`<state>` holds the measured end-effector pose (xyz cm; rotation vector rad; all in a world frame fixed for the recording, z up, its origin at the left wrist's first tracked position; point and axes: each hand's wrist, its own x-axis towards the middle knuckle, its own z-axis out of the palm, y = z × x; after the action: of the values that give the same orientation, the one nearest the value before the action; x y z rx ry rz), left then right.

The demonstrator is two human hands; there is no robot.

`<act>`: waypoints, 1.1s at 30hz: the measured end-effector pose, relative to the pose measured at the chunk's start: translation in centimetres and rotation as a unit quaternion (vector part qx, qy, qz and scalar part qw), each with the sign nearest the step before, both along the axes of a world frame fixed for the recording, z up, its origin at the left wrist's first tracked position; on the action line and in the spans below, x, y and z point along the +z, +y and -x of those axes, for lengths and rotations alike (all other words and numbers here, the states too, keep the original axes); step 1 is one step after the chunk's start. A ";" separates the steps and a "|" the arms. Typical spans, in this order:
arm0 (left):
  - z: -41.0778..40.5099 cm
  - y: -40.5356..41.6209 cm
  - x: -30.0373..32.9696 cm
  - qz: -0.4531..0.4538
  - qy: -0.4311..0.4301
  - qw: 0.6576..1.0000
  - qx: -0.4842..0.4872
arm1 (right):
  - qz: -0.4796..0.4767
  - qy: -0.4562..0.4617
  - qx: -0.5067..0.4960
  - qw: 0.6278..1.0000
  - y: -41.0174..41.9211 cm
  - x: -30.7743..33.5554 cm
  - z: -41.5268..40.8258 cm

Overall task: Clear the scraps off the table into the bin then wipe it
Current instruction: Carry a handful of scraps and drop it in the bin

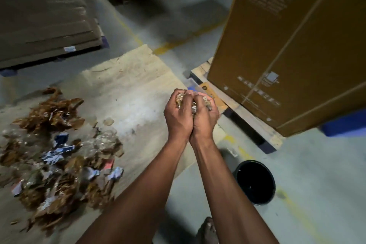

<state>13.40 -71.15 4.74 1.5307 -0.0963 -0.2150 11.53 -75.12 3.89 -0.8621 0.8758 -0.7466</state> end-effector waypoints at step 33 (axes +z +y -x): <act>34.0 -26.5 -31.3 -0.143 0.091 0.915 -0.366 | -0.028 0.183 -0.324 0.928 -24.7 -31.2 36.8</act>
<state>-20.57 -97.65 -26.59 1.6994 -0.5117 -1.0053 -25.29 -99.79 -27.29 -0.6649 1.5483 -1.1426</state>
